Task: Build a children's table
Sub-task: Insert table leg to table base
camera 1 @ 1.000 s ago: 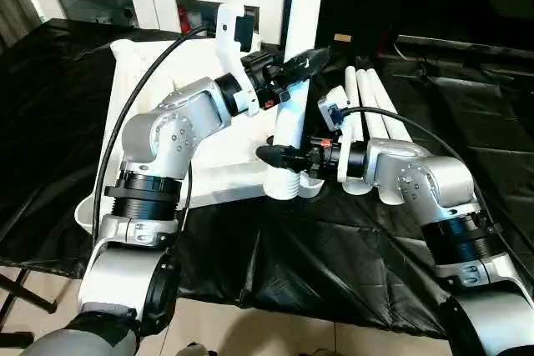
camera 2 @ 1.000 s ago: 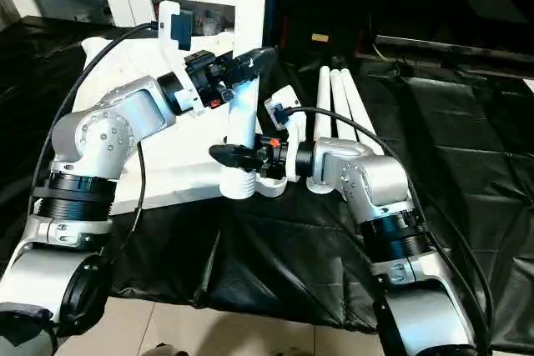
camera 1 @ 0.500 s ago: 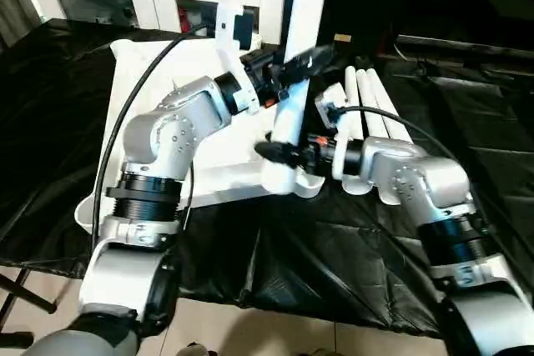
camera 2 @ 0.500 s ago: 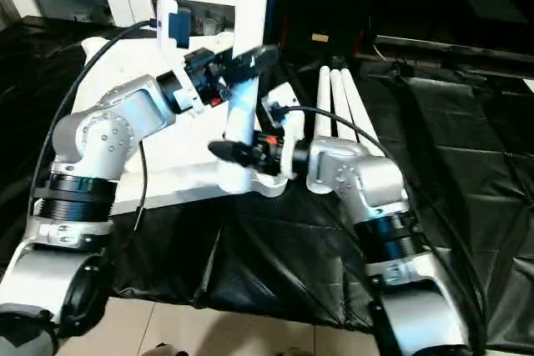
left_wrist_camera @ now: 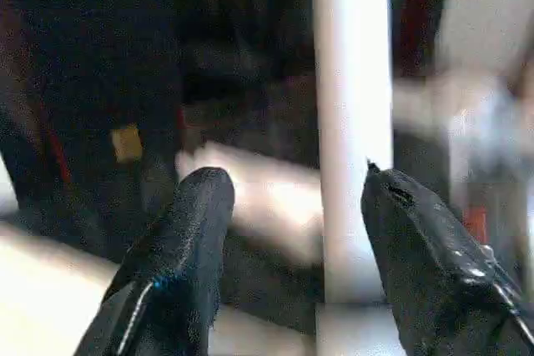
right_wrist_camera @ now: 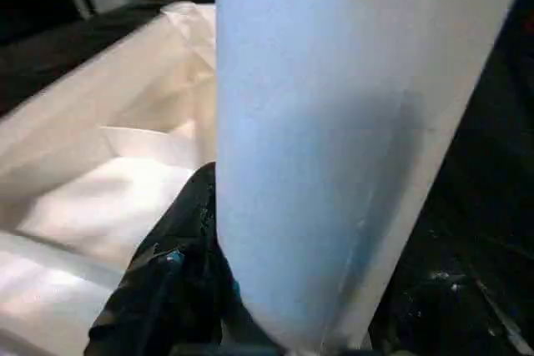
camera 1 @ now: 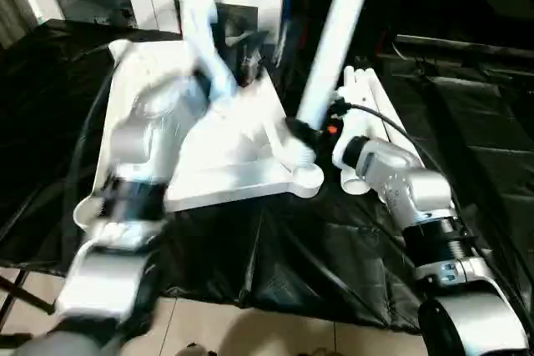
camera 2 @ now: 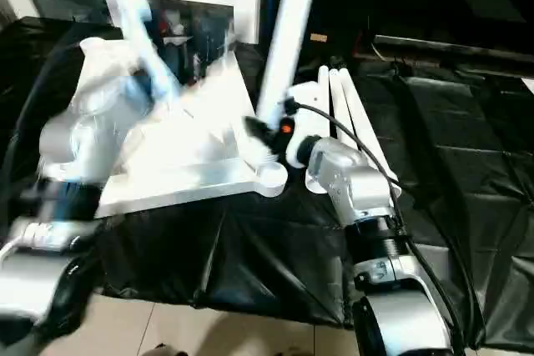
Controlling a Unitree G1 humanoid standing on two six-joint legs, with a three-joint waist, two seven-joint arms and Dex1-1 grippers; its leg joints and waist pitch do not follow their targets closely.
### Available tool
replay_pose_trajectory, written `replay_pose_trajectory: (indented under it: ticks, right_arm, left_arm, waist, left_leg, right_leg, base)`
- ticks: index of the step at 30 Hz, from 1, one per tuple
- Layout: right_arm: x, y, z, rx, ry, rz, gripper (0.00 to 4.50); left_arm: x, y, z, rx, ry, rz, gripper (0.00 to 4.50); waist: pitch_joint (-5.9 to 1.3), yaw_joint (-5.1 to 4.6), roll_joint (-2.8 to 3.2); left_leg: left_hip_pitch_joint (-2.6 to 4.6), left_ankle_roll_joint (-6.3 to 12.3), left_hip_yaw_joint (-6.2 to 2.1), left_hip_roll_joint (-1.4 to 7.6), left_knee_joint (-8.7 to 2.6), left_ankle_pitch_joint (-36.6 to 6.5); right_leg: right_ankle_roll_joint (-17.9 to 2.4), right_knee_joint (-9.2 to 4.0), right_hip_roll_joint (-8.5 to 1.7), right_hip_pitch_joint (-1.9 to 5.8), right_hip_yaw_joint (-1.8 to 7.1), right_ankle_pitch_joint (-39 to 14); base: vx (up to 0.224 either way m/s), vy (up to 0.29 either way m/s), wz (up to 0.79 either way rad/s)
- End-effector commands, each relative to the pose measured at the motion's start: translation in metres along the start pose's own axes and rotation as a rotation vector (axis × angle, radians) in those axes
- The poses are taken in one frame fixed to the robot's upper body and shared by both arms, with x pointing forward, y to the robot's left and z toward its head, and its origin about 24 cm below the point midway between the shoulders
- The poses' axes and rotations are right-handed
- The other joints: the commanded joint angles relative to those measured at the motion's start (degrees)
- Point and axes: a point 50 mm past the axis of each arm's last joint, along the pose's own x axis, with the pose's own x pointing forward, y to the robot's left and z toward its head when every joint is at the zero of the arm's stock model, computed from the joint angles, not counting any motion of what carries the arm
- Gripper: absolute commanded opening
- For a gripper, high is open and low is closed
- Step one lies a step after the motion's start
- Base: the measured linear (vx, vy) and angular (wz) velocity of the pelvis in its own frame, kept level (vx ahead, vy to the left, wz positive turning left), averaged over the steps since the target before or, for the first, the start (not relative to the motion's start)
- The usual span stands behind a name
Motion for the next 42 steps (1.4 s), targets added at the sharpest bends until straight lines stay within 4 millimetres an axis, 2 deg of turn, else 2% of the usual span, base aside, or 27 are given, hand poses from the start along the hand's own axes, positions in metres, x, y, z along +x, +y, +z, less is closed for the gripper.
replay_pose_trajectory:
  ticks: [1, 3, 4, 8, 12, 13, 14, 16, 18, 19, 23, 25, 30, 38, 40, 42]
  right_arm:
    - [0.000, -0.002, 0.001, -0.013, -0.015, -0.020, 1.89]
    - [0.000, 0.001, -0.003, -0.027, -0.011, 0.000, 1.89]
    - [0.000, 0.002, -0.004, -0.031, -0.011, 0.009, 1.89]
    - [0.001, 0.004, -0.004, -0.040, -0.019, 0.011, 1.89]
    - [0.002, 0.004, -0.004, -0.053, -0.028, 0.012, 1.89]
    - [0.002, 0.004, -0.004, -0.055, -0.029, 0.013, 1.89]
    - [0.002, 0.004, -0.004, -0.055, -0.029, 0.013, 1.89]
    - [0.001, 0.003, -0.004, -0.057, -0.030, 0.014, 1.89]
    - [0.000, 0.003, -0.005, -0.058, -0.030, 0.015, 1.89]
    - [0.000, 0.003, -0.005, -0.058, -0.030, 0.015, 1.89]
    - [-0.001, 0.002, -0.005, -0.060, -0.030, 0.015, 1.89]
    - [-0.003, 0.001, -0.006, -0.063, -0.031, 0.013, 1.89]
    - [-0.004, 0.001, -0.007, -0.067, -0.032, 0.017, 1.89]
    - [-0.008, 0.005, -0.010, -0.083, 0.025, 0.119, 1.89]
    - [-0.009, 0.005, -0.012, -0.080, 0.037, 0.137, 1.89]
    - [-0.010, 0.005, -0.013, -0.071, 0.047, 0.152, 1.89]
  left_arm:
    - [0.003, -0.006, -0.004, 0.070, 0.054, -0.059, 2.82]
    - [-0.007, -0.013, -0.048, 0.107, 0.231, -0.143, 2.82]
    - [-0.011, -0.015, -0.061, 0.116, 0.276, -0.175, 2.82]
    - [-0.016, -0.017, -0.075, 0.122, 0.333, -0.211, 2.82]
    - [-0.020, -0.016, -0.088, 0.109, 0.388, -0.241, 2.42]
    - [-0.022, -0.015, -0.092, 0.113, 0.411, -0.249, 2.29]
    - [-0.022, -0.015, -0.092, 0.113, 0.411, -0.249, 2.16]
    - [-0.023, -0.011, -0.096, 0.142, 0.441, -0.241, 2.09]
    - [-0.023, -0.010, -0.096, 0.146, 0.444, -0.237, 1.96]
    - [-0.023, -0.010, -0.096, 0.146, 0.444, -0.237, 1.73]
    - [-0.023, -0.005, -0.095, 0.153, 0.445, -0.232, 1.50]
    - [-0.023, -0.003, -0.096, 0.147, 0.465, -0.261, 1.21]
    - [-0.024, -0.002, -0.099, 0.134, 0.492, -0.294, 0.86]
    - [-0.027, 0.001, -0.101, 0.125, 0.521, -0.318, 0.25]
    - [-0.027, 0.002, -0.101, 0.118, 0.519, -0.322, 0.07]
    - [-0.027, 0.002, -0.101, 0.113, 0.513, -0.325, 0.00]
  waist:
    - [-4.91, 0.14, 0.36]
    - [-4.84, 0.22, 0.26]
    - [-4.79, 0.12, 0.27]
    - [-4.86, 0.06, 0.61]
    - [-4.78, 0.11, 0.76]
    - [-4.77, 0.10, 1.12]
    - [-4.71, 0.07, 0.97]
    - [-4.84, 0.13, 1.17]
    - [-4.87, 0.10, 1.12]
    - [-4.89, 0.12, 1.01]
    - [-4.82, 0.02, 1.36]
    - [-4.74, 0.02, 1.62]
    - [-4.63, -0.05, 1.69]
    - [-4.71, -0.09, 1.47]
    - [-4.66, -0.10, 1.25]
    - [-4.66, -0.06, 1.32]
  left_leg:
    - [0.79, 0.65, -0.65, 1.46, -3.26, -1.39]
    - [0.76, 1.06, -0.64, 1.46, -3.32, -1.94]
    - [0.77, 0.83, -0.62, 1.46, -3.39, -3.01]
    - [0.90, 0.26, -0.72, 1.63, -3.45, -3.26]
    - [1.06, -0.53, -0.70, 1.69, -3.57, -5.07]
    - [1.14, -0.70, -0.67, 1.63, -3.56, -5.37]
    - [1.13, -0.56, -0.66, 1.53, -3.57, -5.48]
    - [1.09, -0.68, -0.76, 1.57, -3.55, -5.35]
    - [1.07, -0.70, -0.76, 1.54, -3.53, -5.27]
    - [1.01, -0.66, -0.78, 1.55, -3.53, -5.32]
    - [1.12, -0.70, -0.75, 1.49, -3.53, -5.93]
    - [1.14, -1.02, -0.78, 1.40, -3.60, -7.43]
    - [1.18, -1.82, -0.90, 1.52, -3.75, -9.72]
    - [0.98, -0.16, -0.91, 1.56, -3.62, -8.37]
    - [1.05, -0.01, -0.86, 1.64, -3.64, -8.85]
    - [1.01, -0.14, -0.88, 1.65, -3.63, -8.88]
  right_leg:
    - [-13.17, -2.84, -3.10, 3.81, 2.43, 3.76]
    - [-13.67, -2.93, -3.17, 3.80, 2.46, 4.15]
    - [-13.22, -2.92, -3.24, 3.84, 2.53, 2.97]
    - [-13.50, -2.89, -3.40, 3.76, 2.55, 3.48]
    - [-14.28, -3.02, -3.50, 3.68, 2.59, 2.45]
    - [-14.39, -3.03, -3.37, 3.59, 2.57, 2.70]
    - [-14.32, -3.17, -3.25, 3.56, 2.57, 2.66]
    - [-14.46, -2.94, -3.36, 3.76, 2.60, 3.80]
    - [-14.53, -2.90, -3.35, 3.83, 2.59, 4.35]
    - [-14.80, -2.87, -3.43, 3.91, 2.59, 4.57]
    - [-15.05, -3.06, -3.29, 3.77, 2.56, 4.37]
    - [-14.89, -3.37, -3.35, 3.83, 2.57, 2.15]
    - [-14.64, -3.71, -3.48, 3.83, 2.58, -1.14]
    - [-15.62, -3.47, -3.44, 4.04, 2.53, 1.19]
    - [-15.56, -3.69, -3.57, 3.89, 2.53, -0.49]
    - [-15.68, -3.69, -3.62, 3.90, 2.57, -1.01]
  base:
    - [0.000, 0.000, 0.00]
    - [0.000, 0.000, 0.00]
    - [0.000, 0.000, 0.00]
    - [0.000, 0.000, 0.00]
    - [0.000, 0.000, 0.00]
    - [0.000, 0.000, 0.00]
    - [0.000, 0.000, 0.00]
    - [0.000, 0.000, 0.00]
    - [0.000, 0.000, 0.00]
    - [0.000, 0.000, 0.00]
    - [0.000, 0.000, 0.00]
    - [0.000, 0.000, 0.00]
    - [0.000, 0.000, 0.00]
    - [0.000, 0.000, 0.00]
    - [0.000, 0.000, 0.00]
    - [0.000, 0.000, 0.00]
